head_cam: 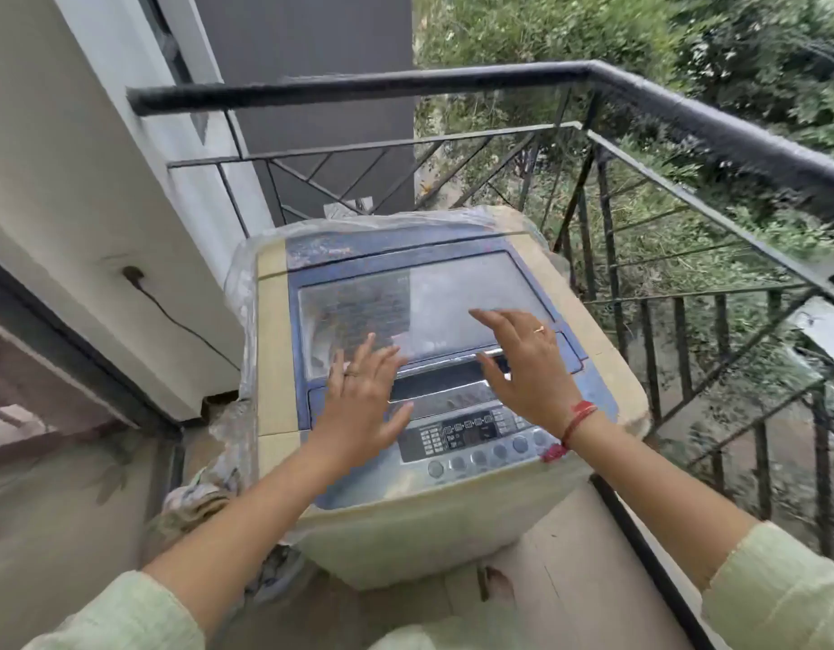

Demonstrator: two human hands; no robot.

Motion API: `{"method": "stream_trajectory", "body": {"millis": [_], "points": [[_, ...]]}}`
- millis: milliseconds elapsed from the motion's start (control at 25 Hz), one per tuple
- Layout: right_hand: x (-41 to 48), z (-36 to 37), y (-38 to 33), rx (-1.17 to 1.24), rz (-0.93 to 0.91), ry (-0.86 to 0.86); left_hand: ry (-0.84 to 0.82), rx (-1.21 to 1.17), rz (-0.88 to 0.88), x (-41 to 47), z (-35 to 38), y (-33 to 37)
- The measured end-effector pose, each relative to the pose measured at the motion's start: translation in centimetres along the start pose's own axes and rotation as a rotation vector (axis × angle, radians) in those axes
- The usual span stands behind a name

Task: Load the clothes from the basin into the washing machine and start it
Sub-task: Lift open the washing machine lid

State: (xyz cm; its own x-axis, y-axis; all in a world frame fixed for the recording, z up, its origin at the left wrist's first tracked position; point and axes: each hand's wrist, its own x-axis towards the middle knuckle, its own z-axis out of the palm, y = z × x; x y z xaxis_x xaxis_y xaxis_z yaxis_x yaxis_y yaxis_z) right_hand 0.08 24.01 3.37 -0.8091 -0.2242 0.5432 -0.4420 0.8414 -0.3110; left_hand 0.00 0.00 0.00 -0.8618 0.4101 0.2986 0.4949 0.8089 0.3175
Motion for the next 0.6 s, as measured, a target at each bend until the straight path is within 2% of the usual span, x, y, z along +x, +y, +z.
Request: {"method": "stream_trajectory", "body": {"millis": [120,280,400,600], "points": [[-2.1,1.6,0.6,-0.087,-0.03,-0.165,-0.222,0.136,-0.035,-0.8,0.9,0.6],[-3.2,2.9,1.9,-0.195,0.008,-0.412,-0.365,0.238,-0.1,-0.6,1.9,1.1],[-3.1,3.0,2.5,-0.246,0.024,-0.629,-0.4,0.255,-0.107,-0.3,1.8,1.4],[-1.8,2.7,2.2,-0.274,0.053,-0.734,-0.451,0.244,-0.153,0.9,1.7,1.4]]}}
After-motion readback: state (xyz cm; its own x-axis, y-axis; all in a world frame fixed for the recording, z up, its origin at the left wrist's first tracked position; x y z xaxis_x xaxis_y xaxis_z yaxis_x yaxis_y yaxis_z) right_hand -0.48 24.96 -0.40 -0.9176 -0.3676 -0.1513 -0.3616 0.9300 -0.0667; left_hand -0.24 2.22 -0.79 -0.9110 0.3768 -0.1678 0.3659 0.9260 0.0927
